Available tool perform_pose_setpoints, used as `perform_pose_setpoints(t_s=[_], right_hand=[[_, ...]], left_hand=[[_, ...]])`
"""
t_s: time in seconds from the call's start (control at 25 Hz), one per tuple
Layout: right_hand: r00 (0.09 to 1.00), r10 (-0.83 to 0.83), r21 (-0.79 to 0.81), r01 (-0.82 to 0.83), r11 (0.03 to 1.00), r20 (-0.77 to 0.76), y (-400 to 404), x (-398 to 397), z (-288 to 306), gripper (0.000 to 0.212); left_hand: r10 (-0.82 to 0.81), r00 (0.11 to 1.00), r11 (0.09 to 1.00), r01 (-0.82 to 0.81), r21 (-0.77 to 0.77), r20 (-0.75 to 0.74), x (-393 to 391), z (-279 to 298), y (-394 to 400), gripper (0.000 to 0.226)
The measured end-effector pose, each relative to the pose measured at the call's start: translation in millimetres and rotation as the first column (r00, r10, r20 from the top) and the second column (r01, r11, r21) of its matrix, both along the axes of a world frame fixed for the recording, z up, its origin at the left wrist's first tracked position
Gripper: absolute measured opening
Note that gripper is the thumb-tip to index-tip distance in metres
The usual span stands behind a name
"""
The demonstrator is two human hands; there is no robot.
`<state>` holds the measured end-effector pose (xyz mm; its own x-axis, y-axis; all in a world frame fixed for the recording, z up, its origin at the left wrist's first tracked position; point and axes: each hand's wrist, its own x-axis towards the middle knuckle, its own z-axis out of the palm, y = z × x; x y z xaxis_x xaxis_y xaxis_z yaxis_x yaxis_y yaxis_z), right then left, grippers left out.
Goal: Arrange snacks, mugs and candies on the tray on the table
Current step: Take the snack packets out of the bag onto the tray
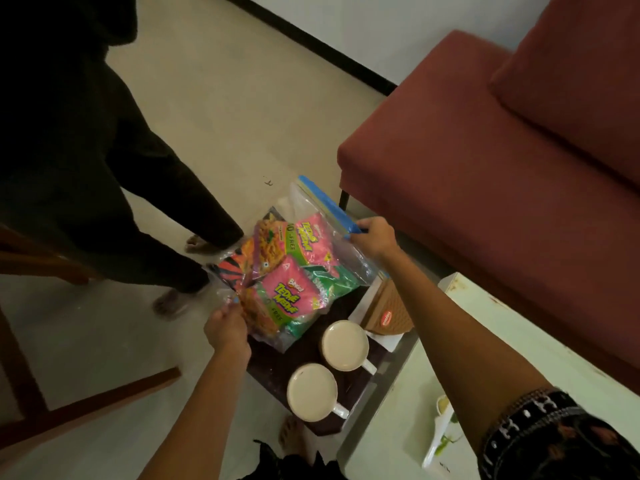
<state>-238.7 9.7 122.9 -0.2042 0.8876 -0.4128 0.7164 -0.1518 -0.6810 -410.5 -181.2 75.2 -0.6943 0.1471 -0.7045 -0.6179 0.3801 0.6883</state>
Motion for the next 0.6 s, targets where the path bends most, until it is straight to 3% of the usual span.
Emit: perform_pose_setpoints(t_s=[0.2, 0.32, 0.48, 0.52, 0.6], right_hand=[[0.942, -0.173, 0.168, 0.227, 0.959, -0.287, -6, 67, 104, 0.015], [0.903, -0.201, 0.178, 0.285, 0.942, -0.381, -29, 137, 165, 0.023], [0.841, -0.175, 0.151, 0.289, 0.945, -0.513, -85, 233, 227, 0.024], [0.826, -0.176, 0.141, 0.292, 0.946, -0.535, -102, 257, 238, 0.022], [0.859, -0.169, 0.173, 0.284, 0.943, -0.484, -133, 296, 247, 0.012]], left_hand=[[-0.085, 0.960, 0.984, 0.123, 0.128, -0.268, 30, 70, 57, 0.028], [-0.202, 0.942, 0.946, 0.258, 0.195, -0.268, 93, 107, 70, 0.031], [-0.407, 0.911, 0.891, 0.412, 0.191, -0.065, 206, 143, 49, 0.017], [-0.454, 0.886, 0.867, 0.463, 0.183, -0.092, 236, 155, 40, 0.016], [-0.522, 0.803, 0.782, 0.585, 0.214, -0.288, 291, 186, 27, 0.013]])
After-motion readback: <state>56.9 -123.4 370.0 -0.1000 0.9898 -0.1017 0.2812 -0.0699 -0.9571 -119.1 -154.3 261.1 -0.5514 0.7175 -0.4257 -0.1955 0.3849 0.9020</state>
